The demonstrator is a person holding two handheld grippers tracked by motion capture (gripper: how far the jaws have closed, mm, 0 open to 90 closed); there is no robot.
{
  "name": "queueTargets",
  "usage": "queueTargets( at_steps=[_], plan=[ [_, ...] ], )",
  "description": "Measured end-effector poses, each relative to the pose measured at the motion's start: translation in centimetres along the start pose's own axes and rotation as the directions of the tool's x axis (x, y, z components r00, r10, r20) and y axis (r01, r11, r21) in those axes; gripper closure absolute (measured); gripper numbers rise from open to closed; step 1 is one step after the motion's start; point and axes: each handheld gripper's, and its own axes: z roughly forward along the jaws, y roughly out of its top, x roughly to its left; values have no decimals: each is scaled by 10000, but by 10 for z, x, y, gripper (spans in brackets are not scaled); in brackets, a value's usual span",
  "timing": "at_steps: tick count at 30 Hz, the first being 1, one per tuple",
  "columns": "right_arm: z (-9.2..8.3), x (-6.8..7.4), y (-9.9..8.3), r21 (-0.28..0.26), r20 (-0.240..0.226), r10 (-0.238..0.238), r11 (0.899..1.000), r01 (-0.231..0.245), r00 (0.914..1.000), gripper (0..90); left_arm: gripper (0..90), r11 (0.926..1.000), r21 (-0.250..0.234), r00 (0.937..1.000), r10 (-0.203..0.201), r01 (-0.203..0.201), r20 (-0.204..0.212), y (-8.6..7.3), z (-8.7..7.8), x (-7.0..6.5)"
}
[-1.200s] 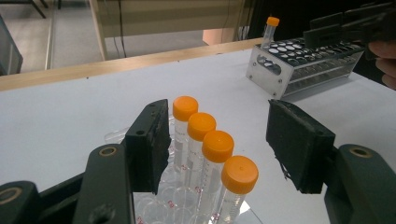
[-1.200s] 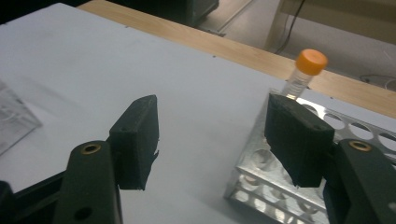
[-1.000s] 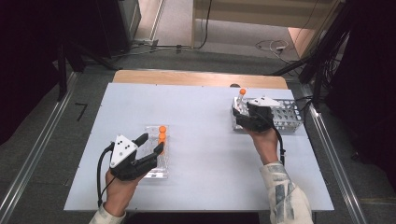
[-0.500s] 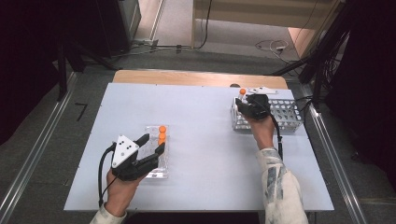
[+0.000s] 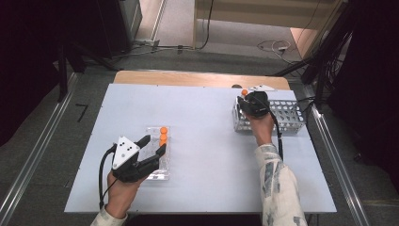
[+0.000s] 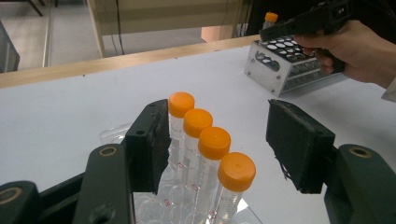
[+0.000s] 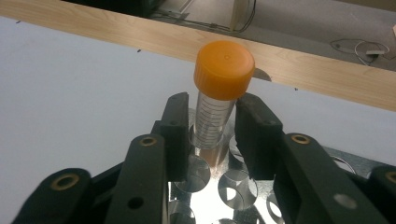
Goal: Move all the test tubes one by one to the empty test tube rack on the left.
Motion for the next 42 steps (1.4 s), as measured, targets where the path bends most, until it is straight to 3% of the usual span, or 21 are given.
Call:
queueTargets(
  at_steps=[4,14,23,28,36,42],
  plan=[
    [1,1,0,-53,2,10,10000,-10,10000,709,391,10000,14,10000,18,-18,10,0,0,0],
    [-9,1,9,-394,-28,-49,9992,47,10000,717,378,10000,-41,10000,-6,6,-5,1,-2,1],
    [-41,5,34,-1209,1,-357,9920,355,9994,719,343,9999,-117,10000,-30,30,1,3,-3,0],
    [-56,6,38,-1483,-28,-443,9880,434,9990,720,305,10000,-18,10000,-29,29,29,3,-2,0],
    [-80,19,37,-1584,-500,-719,9854,631,9962,719,280,9999,24,9999,-147,147,28,3,-1,1],
    [-97,33,28,-1643,-1150,-973,9834,776,9886,719,270,9998,21,9998,-197,197,16,3,-1,2]
  ],
)
